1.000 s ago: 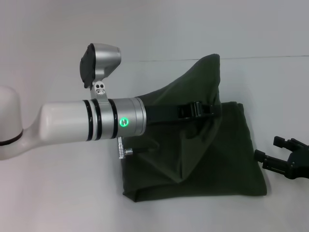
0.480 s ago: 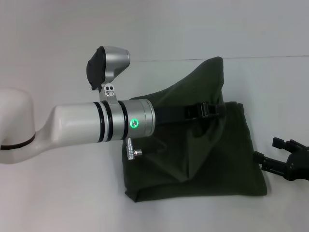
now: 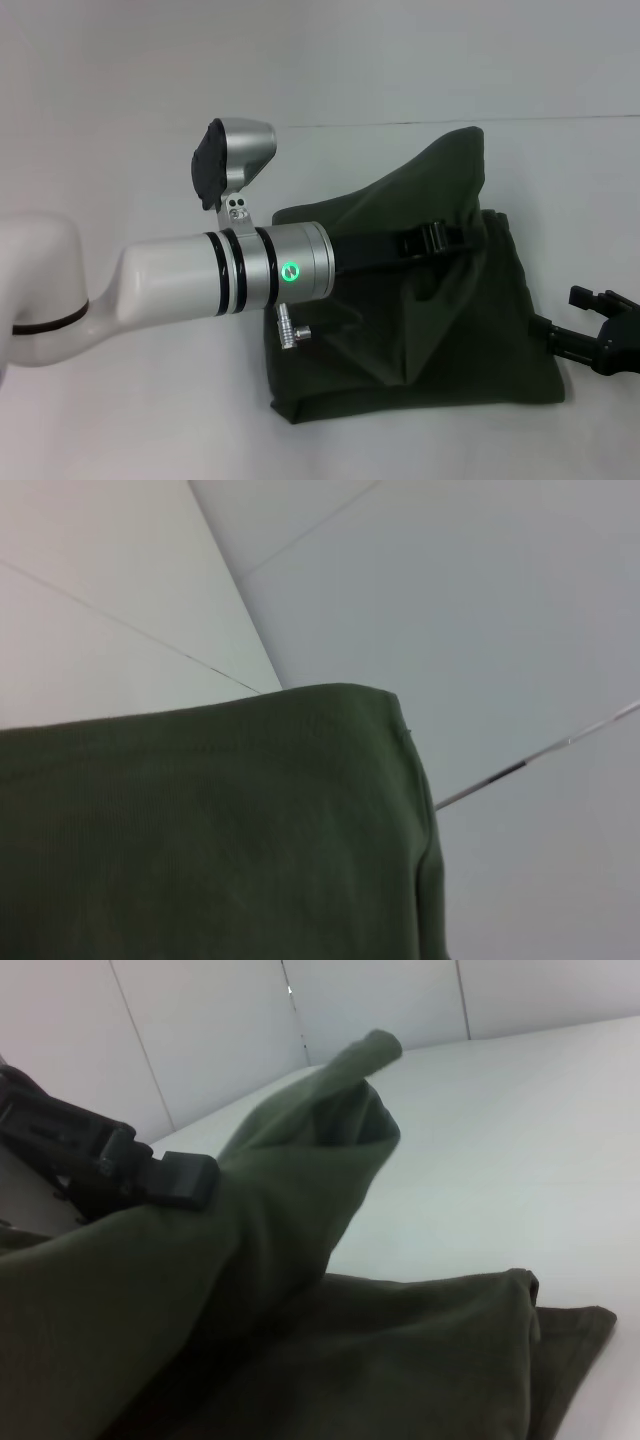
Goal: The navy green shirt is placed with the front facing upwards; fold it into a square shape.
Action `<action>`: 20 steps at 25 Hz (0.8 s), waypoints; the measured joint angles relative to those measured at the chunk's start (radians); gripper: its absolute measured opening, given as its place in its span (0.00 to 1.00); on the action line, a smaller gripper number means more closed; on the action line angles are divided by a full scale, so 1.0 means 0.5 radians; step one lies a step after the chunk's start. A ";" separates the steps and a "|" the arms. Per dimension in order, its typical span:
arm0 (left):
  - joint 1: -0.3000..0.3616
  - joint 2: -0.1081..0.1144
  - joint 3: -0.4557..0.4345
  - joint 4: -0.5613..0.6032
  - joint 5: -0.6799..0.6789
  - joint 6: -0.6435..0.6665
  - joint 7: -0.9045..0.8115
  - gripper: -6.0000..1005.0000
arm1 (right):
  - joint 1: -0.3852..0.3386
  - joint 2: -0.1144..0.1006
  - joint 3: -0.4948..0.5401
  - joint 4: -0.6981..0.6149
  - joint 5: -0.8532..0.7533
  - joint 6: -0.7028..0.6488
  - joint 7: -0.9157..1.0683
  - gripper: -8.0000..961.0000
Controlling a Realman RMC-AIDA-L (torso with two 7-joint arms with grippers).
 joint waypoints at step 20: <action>0.004 0.035 -0.082 -0.023 -0.100 0.105 0.197 0.66 | -0.020 -0.044 0.135 -0.142 -0.004 -0.241 0.052 0.96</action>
